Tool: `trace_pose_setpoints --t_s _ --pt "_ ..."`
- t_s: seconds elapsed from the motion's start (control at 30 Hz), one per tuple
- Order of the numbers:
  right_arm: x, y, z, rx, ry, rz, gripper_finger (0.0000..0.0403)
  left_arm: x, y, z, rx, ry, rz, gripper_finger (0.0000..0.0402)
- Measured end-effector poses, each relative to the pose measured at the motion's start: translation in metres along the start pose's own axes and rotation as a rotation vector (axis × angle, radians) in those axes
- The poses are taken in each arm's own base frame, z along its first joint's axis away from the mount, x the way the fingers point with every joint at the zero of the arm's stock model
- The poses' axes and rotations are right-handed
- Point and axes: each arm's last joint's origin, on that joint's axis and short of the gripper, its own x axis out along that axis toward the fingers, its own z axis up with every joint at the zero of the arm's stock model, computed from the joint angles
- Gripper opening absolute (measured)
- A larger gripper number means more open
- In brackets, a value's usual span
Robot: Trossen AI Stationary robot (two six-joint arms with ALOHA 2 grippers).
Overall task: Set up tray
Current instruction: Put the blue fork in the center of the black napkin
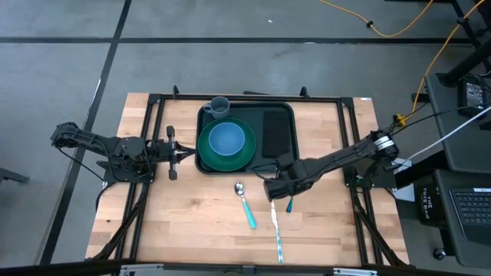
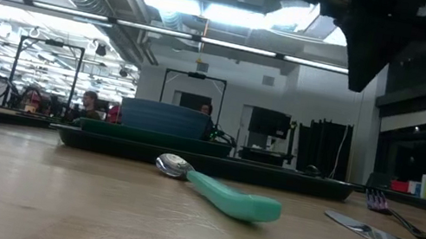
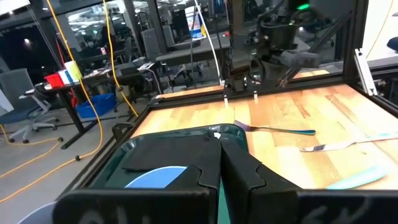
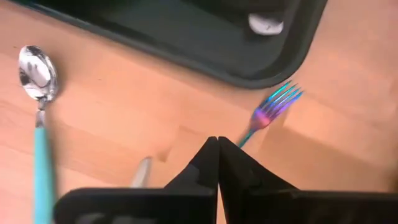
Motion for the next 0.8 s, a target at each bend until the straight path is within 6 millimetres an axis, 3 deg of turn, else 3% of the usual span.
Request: trace_pose_setpoints --t_s 0.33,0.57,0.8 --pt "0.009 0.006 -0.027 0.12 0.044 -0.077 0.0007 0.0 0.0 0.0 0.016 0.001 0.0 0.0003" --pt "0.007 -0.002 -0.03 0.281 0.022 -0.16 0.0008 0.0 0.0 0.0 0.016 0.001 0.0 0.0003" --pt "0.006 -0.006 -0.031 0.313 0.007 -0.2 0.0019 0.0 0.0 0.0 0.017 0.001 0.0 0.0003"
